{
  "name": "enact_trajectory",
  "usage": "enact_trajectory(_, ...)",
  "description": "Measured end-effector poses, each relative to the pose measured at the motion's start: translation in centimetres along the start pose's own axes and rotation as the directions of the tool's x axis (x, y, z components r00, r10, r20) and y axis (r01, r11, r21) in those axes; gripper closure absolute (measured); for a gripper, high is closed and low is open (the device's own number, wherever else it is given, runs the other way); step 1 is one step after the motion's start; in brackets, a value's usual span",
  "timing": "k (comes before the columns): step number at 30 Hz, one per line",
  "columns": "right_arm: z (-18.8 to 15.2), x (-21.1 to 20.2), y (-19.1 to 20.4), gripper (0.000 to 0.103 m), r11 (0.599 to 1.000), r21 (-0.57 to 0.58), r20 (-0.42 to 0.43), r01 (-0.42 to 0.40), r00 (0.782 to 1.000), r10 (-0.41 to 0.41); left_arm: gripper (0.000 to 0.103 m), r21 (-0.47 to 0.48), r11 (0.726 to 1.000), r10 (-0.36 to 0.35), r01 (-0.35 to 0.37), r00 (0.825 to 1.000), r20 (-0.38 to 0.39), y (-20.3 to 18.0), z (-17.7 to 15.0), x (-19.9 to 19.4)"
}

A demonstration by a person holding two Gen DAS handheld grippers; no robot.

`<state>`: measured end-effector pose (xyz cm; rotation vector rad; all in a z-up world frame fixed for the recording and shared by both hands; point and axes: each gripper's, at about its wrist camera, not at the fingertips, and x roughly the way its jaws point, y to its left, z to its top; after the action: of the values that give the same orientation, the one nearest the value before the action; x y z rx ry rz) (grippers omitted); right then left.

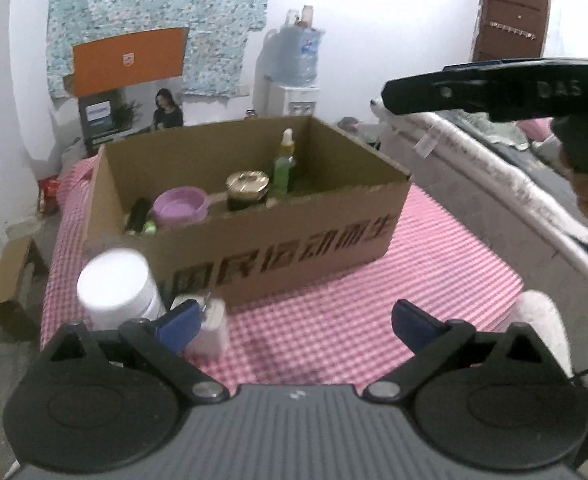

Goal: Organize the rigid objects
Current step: 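Move the right tool to the white phone charger and grasp it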

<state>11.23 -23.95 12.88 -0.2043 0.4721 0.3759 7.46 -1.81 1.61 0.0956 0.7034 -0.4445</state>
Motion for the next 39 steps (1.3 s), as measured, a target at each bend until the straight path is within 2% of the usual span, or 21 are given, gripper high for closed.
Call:
enact_trajectory(3,-1.5,0.4,1.1,0.001,0.999,0.013,-0.006,-0.035,0.999,0.035,0.001,0.005,1.000,0.021,-0.021,1.000,-0.004,0.2,-1.5,0.4)
enact_trajectory(7,-3.7,1.4,2.5,0.001,0.987,0.083,-0.007,-0.137,0.990,0.138,0.001,0.017,0.999,0.046,-0.046,0.999,-0.008,0.3,-3.0,1.6)
enact_trajectory(11,-5.8,4.7,3.4,0.001,0.945,0.216,-0.042,-0.245,0.965,0.260,0.001,0.034,0.996,0.087,-0.087,0.996,-0.006,0.7,-4.0,3.4)
enact_trajectory(14,-7.1,7.3,4.4,0.002,0.925,0.263,-0.077,-0.274,0.950,0.303,0.001,0.039,0.994,0.098,-0.098,0.995,-0.003,1.1,-4.6,4.6)
enact_trajectory(17,-7.9,9.7,5.3,0.012,0.914,0.259,-0.103,-0.312,0.932,0.347,0.001,0.054,0.993,0.109,-0.108,0.994,-0.003,1.3,-4.9,5.7)
enact_trajectory(22,-8.4,13.3,6.5,0.053,0.892,0.245,-0.153,-0.380,0.893,0.423,0.002,0.060,0.992,0.114,-0.113,0.993,-0.009,1.8,-5.5,7.2)
enact_trajectory(28,-9.0,16.7,6.7,0.062,0.838,0.277,-0.180,-0.470,0.832,0.525,0.002,0.066,0.992,0.111,-0.110,0.994,0.001,1.9,-5.8,8.0)
enact_trajectory(32,-9.1,17.6,6.7,0.068,0.805,0.302,-0.179,-0.511,0.799,0.574,0.002,0.072,0.992,0.104,-0.105,0.994,0.015,1.6,-5.8,8.4)
enact_trajectory(37,-9.3,17.9,6.3,0.070,0.789,0.331,-0.189,-0.518,0.783,0.593,0.002,0.083,0.993,0.084,-0.086,0.996,0.031,0.9,-5.8,8.4)
enact_trajectory(39,-9.4,17.6,6.0,0.070,0.788,0.345,-0.193,-0.510,0.783,0.591,0.002,0.102,0.992,0.067,-0.070,0.997,0.035,0.3,-5.8,8.4)
